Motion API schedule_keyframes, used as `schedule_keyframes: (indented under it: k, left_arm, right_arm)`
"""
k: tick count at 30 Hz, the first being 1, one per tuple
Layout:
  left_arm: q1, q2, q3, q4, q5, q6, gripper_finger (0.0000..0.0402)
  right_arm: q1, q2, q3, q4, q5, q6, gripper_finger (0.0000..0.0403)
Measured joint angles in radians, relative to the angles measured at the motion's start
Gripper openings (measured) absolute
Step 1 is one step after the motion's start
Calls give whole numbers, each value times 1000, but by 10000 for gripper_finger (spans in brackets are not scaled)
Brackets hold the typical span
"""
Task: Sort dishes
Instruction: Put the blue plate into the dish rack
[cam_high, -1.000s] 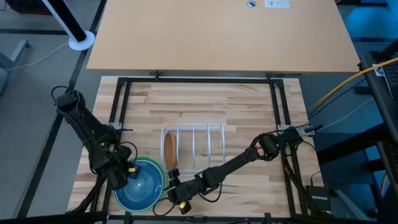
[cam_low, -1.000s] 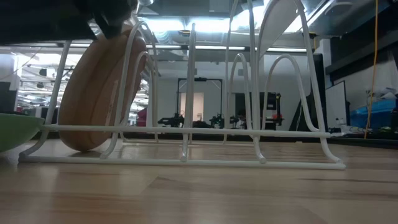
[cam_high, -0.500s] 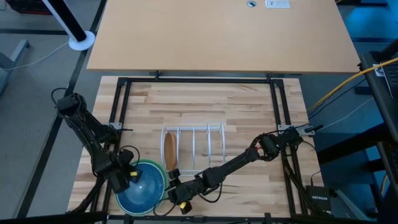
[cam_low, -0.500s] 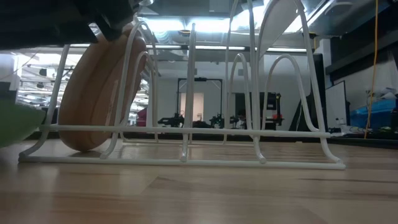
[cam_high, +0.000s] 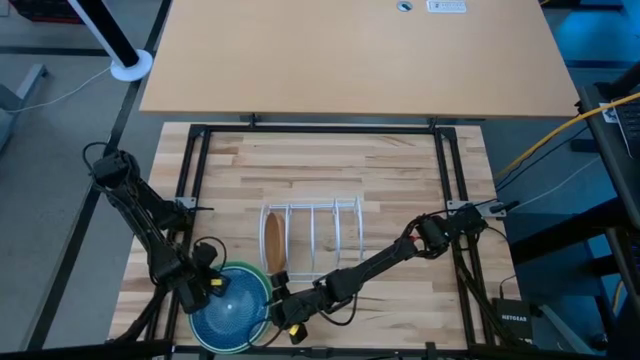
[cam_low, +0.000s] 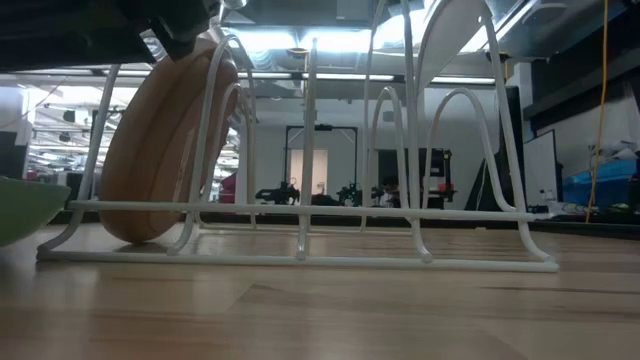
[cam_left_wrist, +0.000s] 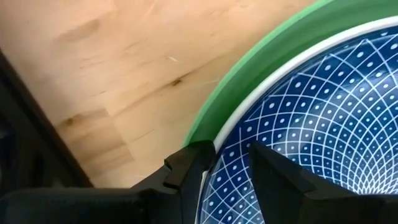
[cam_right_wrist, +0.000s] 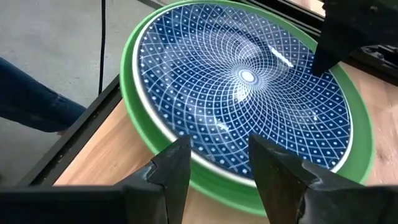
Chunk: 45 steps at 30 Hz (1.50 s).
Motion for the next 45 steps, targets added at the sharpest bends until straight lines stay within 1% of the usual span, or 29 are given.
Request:
schedule_keyframes:
  k: [10, 17, 22, 28, 34, 37, 41, 45]
  left_arm:
    - [20, 2, -2, 101, -22, 23, 123]
    - [28, 2, -2, 115, -22, 32, 123]
    - [29, 2, -2, 116, -21, 33, 123]
    - [29, 2, -2, 116, -23, 34, 123]
    - [29, 2, -1, 116, -23, 34, 123]
    - [29, 2, -1, 117, -23, 34, 123]
    - [29, 2, -1, 117, -22, 33, 123]
    - [29, 2, -1, 117, -21, 32, 123]
  right_arm:
    - [0, 56, 2, 34, -23, 3, 165]
    - [1, 57, 4, 30, -19, -5, 165]
    - [15, 60, 25, 16, -13, -65, 165]
    - [52, 61, 77, -48, 5, -168, 165]
    - [74, 61, 91, -62, 71, -275, 165]
    - [72, 61, 91, -74, 114, -293, 165]
    - [65, 61, 91, -91, 113, -320, 165]
    - [66, 61, 91, -123, 112, -398, 165]
